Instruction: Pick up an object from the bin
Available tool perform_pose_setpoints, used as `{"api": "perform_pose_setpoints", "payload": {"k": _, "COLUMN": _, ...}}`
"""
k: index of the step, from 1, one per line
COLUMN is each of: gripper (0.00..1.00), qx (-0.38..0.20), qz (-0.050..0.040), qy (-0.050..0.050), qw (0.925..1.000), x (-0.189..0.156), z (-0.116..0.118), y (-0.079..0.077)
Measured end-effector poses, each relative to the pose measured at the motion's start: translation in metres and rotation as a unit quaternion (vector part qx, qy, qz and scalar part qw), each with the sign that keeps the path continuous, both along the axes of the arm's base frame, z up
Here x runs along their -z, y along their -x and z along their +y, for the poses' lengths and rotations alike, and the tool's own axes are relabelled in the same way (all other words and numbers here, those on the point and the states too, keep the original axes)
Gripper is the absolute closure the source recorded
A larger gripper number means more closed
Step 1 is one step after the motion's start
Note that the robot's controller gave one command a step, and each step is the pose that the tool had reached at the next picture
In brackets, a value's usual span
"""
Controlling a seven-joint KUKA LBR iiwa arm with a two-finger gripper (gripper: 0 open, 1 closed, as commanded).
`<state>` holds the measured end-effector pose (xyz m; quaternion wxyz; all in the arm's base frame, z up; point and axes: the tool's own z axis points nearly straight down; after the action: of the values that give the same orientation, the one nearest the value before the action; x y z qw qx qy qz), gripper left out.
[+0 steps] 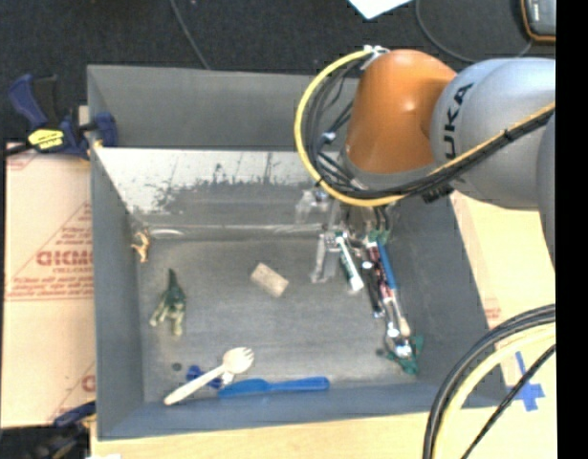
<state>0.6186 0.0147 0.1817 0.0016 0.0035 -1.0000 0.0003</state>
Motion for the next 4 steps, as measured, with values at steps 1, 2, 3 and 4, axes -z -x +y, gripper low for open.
{"api": "perform_pose_setpoints", "payload": {"k": 1, "gripper": 0.0, "qx": 0.0, "qz": -0.0038, "qy": 0.0, "qw": 1.0, "x": -0.005, "z": 0.0, "y": -0.001}}
{"api": "perform_pose_setpoints", "payload": {"k": 2, "gripper": 0.0, "qx": -0.038, "qz": -0.0034, "qy": 0.0, "qw": 0.9993, "x": 0.111, "z": 0.037, "y": 0.034}}
{"api": "perform_pose_setpoints", "payload": {"k": 3, "gripper": 0.0, "qx": 0.066, "qz": -0.0115, "qy": -0.001, "qw": 0.9977, "x": 0.111, "z": 0.033, "y": 0.04}}
{"api": "perform_pose_setpoints", "payload": {"k": 4, "gripper": 0.0, "qx": -0.032, "qz": -0.0065, "qy": 0.0, "qw": 0.9995, "x": 0.109, "z": 0.036, "y": 0.033}}
